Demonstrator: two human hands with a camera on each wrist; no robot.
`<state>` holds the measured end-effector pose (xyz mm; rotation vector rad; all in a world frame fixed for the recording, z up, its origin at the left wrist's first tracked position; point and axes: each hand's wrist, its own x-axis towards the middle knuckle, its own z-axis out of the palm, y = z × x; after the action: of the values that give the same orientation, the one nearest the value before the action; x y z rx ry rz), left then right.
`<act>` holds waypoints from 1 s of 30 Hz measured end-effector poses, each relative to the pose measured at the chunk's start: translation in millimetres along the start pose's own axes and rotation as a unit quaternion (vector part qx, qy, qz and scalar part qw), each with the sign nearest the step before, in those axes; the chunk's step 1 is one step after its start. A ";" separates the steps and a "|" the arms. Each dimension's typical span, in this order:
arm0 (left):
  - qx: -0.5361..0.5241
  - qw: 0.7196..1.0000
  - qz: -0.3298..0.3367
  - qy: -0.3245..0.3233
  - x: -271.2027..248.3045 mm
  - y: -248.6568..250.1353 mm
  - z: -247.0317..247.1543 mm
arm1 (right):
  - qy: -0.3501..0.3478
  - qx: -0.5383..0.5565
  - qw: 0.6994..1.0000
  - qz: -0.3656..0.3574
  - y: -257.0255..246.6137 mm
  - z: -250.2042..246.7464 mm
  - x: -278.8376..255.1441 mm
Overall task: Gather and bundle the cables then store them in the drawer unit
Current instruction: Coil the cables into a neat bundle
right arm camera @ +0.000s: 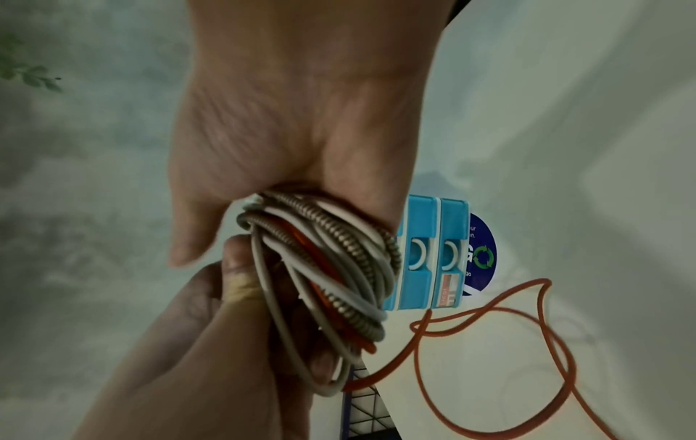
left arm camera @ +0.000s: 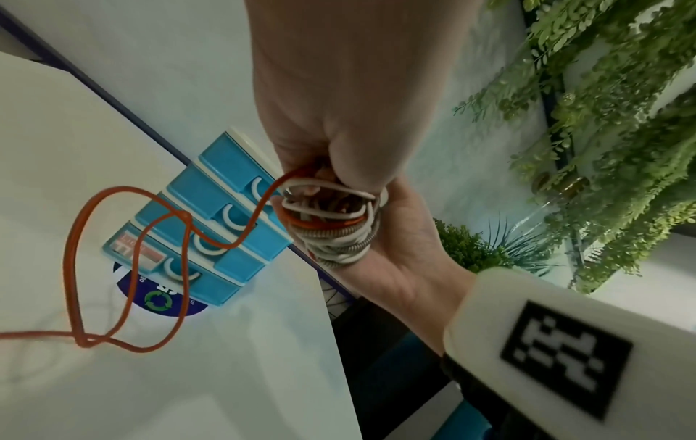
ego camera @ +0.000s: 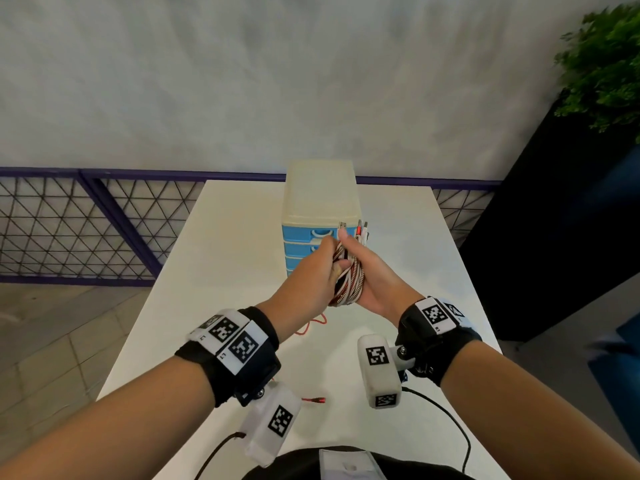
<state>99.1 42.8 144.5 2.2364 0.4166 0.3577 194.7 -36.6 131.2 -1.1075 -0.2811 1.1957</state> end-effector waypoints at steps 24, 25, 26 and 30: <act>-0.216 0.950 -0.180 -0.135 -2.7 -9.1 -17.7 | 0.176 -0.206 0.951 -0.149 -2.2 -9.9 6.8; -0.250 0.940 -0.188 -0.136 -4.6 -8.4 -16.6 | 0.182 -0.194 0.951 -0.158 -3.2 -9.7 6.7; -0.269 0.933 -0.193 -0.142 -6.8 -8.0 -15.9 | 0.192 -0.177 0.951 -0.165 -4.7 -8.9 6.7; -0.323 0.888 -0.184 -0.270 -19.4 -18.9 -14.0 | 0.241 -0.074 0.951 -0.182 -16.6 -9.9 6.4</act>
<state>72.7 55.9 136.5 1.4687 0.3417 -0.2996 214.1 -35.6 137.5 -1.3710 -0.1858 0.5602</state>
